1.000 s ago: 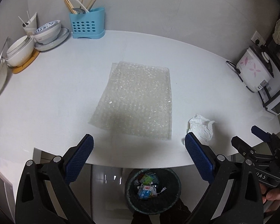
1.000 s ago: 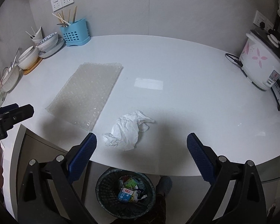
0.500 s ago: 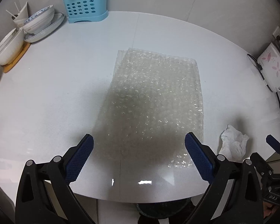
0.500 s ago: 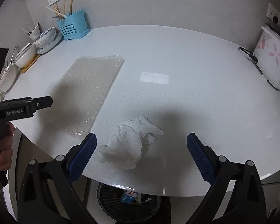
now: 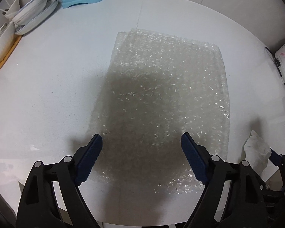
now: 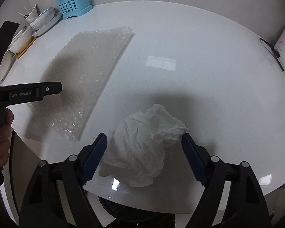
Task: Collect trash
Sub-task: 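Grasp the bubble wrap sheet with the left tool while the right tool grasps the white tissue, then carry the bubble wrap with the left tool while the right tool carries the tissue over the wastebasket, then open the left tool to drop the bubble wrap while the right tool drops the tissue into the wastebasket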
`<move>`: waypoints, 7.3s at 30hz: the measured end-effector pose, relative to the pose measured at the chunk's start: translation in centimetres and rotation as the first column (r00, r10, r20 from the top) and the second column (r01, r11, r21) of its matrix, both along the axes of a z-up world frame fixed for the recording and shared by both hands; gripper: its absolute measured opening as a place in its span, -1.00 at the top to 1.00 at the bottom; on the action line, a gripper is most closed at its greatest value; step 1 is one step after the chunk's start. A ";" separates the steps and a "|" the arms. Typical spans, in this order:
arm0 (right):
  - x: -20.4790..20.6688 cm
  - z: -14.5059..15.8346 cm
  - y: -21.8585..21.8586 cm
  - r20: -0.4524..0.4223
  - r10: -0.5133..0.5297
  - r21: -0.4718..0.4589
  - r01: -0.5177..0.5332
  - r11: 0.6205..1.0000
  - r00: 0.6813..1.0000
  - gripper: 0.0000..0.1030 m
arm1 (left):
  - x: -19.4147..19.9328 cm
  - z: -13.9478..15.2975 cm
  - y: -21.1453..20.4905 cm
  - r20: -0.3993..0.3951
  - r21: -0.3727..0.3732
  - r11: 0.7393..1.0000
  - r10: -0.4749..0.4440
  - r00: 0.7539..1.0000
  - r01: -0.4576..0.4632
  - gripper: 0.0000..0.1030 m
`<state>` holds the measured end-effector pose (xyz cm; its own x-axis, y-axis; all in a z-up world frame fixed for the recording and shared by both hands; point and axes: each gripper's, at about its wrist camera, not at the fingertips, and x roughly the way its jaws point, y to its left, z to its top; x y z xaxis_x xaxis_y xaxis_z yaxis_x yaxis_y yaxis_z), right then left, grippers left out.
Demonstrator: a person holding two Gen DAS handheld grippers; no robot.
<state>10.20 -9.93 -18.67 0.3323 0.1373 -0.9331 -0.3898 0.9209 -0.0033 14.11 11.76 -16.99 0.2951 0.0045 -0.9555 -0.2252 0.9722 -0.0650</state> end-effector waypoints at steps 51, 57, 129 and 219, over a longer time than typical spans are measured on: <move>-4.0 7.7 -4.5 0.073 -0.125 0.025 0.124 0.992 0.989 0.92 | -5.5 8.7 -0.6 0.191 0.030 0.999 -0.028 0.981 0.022 0.84; -3.5 8.7 -5.4 0.096 -0.123 0.035 0.120 0.992 0.988 0.92 | -7.7 10.0 -1.7 0.213 0.032 0.999 -0.040 0.976 0.034 0.84; -18.3 -1.6 -8.8 -0.007 -0.080 0.039 0.080 0.996 0.997 0.92 | -24.4 -5.6 -7.9 0.005 0.023 0.995 -0.097 0.995 0.097 0.84; -17.6 -18.2 -4.4 -0.221 0.011 -0.016 -0.014 1.000 0.975 -0.60 | -20.3 -14.2 -4.1 -0.014 -0.022 0.998 -0.052 0.999 0.051 -0.88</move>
<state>-7.36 -14.36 -36.91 0.1156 0.1235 -0.9856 -0.3941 0.9165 0.0686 -6.18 7.62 -31.21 0.2803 -0.0306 -0.9594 -0.1759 0.9809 -0.0827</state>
